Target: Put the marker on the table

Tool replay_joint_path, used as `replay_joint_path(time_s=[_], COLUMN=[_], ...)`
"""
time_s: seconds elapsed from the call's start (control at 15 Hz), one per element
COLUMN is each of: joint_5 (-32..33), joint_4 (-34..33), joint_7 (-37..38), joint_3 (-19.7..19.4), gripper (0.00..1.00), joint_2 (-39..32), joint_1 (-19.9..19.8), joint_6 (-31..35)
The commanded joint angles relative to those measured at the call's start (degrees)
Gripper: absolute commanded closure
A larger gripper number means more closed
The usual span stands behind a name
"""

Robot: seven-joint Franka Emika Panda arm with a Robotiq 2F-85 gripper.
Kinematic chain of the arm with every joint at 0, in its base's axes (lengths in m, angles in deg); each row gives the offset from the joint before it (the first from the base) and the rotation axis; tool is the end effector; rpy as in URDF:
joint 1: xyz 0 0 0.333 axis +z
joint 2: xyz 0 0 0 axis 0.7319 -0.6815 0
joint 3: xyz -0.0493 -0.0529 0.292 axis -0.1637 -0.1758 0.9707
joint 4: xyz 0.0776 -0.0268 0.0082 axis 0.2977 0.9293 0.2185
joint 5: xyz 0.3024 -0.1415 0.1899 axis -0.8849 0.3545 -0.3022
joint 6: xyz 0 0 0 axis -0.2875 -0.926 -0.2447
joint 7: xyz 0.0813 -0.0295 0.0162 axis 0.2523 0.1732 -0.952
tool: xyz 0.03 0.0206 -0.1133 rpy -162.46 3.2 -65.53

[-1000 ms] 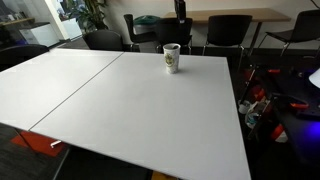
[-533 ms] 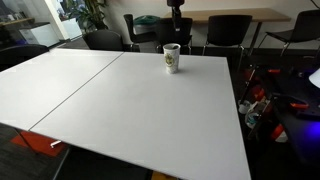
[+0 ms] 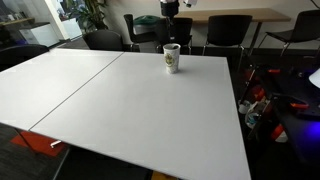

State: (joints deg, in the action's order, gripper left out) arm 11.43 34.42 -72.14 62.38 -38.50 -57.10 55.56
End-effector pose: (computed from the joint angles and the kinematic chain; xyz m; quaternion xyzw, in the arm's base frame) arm 0.5920 -0.1395 0.2388 0.9837 0.1658 -0.0104 0.0692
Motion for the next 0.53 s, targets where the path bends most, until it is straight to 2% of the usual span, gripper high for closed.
replay_joint_path(time_s=[0.0, 0.47], joint_5=[-0.85, -0.55], joint_4=[-3.11, -4.5], joint_7=[-0.75, -0.52], joint_3=[0.75, 0.87], gripper=[0.42, 0.47], joint_2=[-2.24, -4.12], joint_1=[-0.32, -0.41], joint_6=[0.08, -0.2])
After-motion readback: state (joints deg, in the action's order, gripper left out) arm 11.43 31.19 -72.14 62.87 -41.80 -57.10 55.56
